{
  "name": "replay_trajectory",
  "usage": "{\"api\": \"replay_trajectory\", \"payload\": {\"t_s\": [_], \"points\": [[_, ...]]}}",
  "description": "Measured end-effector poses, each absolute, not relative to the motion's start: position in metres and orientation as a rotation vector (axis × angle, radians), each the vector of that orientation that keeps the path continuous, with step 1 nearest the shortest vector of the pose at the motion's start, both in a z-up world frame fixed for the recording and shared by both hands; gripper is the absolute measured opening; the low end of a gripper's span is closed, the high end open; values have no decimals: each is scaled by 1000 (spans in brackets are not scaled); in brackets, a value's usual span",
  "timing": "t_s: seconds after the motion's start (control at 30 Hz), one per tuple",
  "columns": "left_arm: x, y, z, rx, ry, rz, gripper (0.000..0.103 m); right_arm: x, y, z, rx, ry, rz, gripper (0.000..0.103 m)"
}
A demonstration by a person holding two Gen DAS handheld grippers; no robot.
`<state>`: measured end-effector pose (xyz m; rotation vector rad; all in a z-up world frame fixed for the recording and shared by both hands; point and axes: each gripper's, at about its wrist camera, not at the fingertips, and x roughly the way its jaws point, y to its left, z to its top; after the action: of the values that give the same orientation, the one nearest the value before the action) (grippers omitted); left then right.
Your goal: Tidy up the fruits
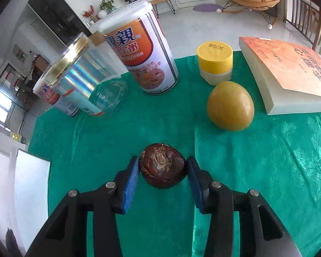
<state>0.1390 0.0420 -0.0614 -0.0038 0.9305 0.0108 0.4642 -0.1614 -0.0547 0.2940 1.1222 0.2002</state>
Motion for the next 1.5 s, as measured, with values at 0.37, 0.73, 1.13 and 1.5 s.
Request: {"api": "replay_trajectory", "payload": {"t_s": [0.37, 0.73, 1.13, 1.5], "points": [[139, 42, -61, -4, 930, 11, 102, 210, -191, -29, -33, 1202, 321, 45], [139, 42, -61, -4, 930, 11, 102, 96, -190, -80, -51, 922, 171, 82], [139, 42, -61, -5, 930, 11, 102, 99, -192, -90, -41, 959, 71, 103], [139, 42, -61, -5, 931, 12, 103, 99, -192, -90, -41, 959, 70, 103]]}}
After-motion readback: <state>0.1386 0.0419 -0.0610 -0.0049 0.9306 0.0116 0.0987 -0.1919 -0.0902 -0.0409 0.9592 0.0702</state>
